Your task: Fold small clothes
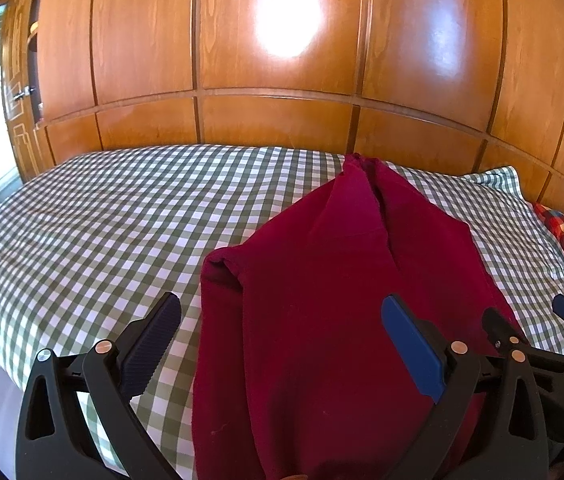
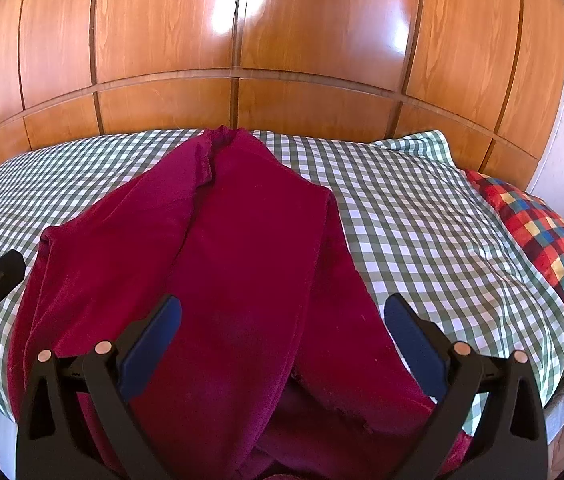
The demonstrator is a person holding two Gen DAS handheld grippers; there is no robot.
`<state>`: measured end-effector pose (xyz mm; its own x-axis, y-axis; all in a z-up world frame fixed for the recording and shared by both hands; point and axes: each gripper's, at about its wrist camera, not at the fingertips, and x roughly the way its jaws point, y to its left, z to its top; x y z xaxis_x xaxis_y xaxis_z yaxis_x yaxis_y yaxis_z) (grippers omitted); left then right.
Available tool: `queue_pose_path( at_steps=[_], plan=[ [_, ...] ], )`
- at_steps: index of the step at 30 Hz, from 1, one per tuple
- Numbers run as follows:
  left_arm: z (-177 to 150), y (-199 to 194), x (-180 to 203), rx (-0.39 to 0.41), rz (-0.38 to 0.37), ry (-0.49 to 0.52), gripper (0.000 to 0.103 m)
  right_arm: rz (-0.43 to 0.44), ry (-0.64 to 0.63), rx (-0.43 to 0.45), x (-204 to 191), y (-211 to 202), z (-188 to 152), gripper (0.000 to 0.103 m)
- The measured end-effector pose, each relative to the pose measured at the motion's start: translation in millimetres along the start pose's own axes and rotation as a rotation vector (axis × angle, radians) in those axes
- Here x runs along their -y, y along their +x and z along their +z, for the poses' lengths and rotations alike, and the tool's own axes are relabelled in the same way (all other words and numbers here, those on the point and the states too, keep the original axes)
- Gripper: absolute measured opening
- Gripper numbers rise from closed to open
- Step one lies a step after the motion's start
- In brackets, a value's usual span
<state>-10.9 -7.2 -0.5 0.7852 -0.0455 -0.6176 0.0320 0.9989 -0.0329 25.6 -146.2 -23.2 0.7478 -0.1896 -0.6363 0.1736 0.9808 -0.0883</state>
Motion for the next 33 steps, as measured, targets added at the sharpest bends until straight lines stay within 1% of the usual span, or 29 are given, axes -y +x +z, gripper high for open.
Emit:
queue_pose_path(
  at_steps=[7, 16, 24, 33],
  plan=[
    [1, 0, 5, 0.001, 0.009, 0.028, 0.1, 0.003, 0.008, -0.011, 2, 4, -1, 0.101],
    [1, -7, 7, 0.029, 0.02, 0.043, 0.1, 0.0, 0.011, -0.01, 4, 4, -3, 0.101],
    [2, -7, 6, 0.026, 0.019, 0.04, 0.1, -0.005, 0.01, -0.029, 7, 5, -7, 0.101],
    [1, -5, 7, 0.016, 0.013, 0.045, 0.1, -0.015, 0.035, -0.047, 22, 9, -12, 0.101]
  ],
)
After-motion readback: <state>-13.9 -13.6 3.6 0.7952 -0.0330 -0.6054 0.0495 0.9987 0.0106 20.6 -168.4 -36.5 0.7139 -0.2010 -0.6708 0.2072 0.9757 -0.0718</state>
